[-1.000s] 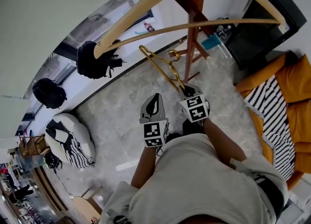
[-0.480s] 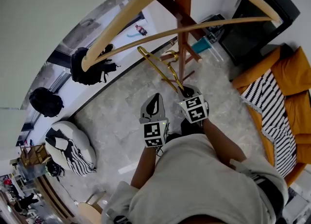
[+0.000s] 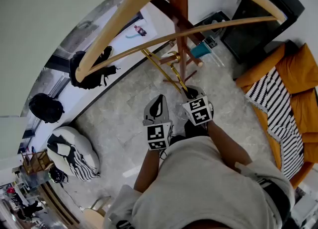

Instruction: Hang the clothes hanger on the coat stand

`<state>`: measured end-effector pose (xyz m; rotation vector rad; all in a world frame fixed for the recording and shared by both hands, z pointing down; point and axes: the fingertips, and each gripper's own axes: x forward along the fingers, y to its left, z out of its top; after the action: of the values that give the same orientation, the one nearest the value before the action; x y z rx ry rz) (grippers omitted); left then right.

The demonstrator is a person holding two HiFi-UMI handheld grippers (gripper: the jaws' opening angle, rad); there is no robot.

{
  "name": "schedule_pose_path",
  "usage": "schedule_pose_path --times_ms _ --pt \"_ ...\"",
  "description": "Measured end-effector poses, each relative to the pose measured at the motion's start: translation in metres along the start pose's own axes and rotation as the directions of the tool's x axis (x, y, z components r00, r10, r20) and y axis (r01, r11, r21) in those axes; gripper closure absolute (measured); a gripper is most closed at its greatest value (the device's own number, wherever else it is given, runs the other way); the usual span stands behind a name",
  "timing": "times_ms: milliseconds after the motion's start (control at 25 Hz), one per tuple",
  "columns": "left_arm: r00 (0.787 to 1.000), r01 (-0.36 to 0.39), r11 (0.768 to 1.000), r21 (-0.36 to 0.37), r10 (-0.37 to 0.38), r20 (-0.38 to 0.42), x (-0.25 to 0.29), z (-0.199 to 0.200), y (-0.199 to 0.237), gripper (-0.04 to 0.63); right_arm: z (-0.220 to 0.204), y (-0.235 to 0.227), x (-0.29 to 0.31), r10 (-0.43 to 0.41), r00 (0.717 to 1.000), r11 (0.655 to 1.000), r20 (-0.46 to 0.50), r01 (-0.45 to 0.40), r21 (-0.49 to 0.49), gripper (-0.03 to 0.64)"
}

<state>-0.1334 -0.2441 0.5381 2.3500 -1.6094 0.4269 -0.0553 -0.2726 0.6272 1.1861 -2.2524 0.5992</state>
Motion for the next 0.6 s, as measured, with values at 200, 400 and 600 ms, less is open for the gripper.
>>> schedule_pose_path --times_ms 200,400,600 --pt "1.0 -0.002 1.0 -0.004 0.002 -0.009 -0.0004 -0.0012 0.0027 0.584 -0.0017 0.0013 0.002 0.002 1.0 1.0 -0.009 -0.002 0.001 0.598" --pt "1.0 -0.008 1.0 -0.006 0.008 -0.01 -0.0005 -0.0028 0.0048 0.584 -0.0035 -0.0001 0.0042 0.001 1.0 1.0 -0.014 -0.001 0.0 0.598" --pt "1.0 -0.012 1.0 -0.008 0.012 -0.011 -0.002 -0.0045 0.0053 0.584 -0.005 -0.0001 0.0052 0.001 1.0 1.0 -0.016 -0.001 0.001 0.598"
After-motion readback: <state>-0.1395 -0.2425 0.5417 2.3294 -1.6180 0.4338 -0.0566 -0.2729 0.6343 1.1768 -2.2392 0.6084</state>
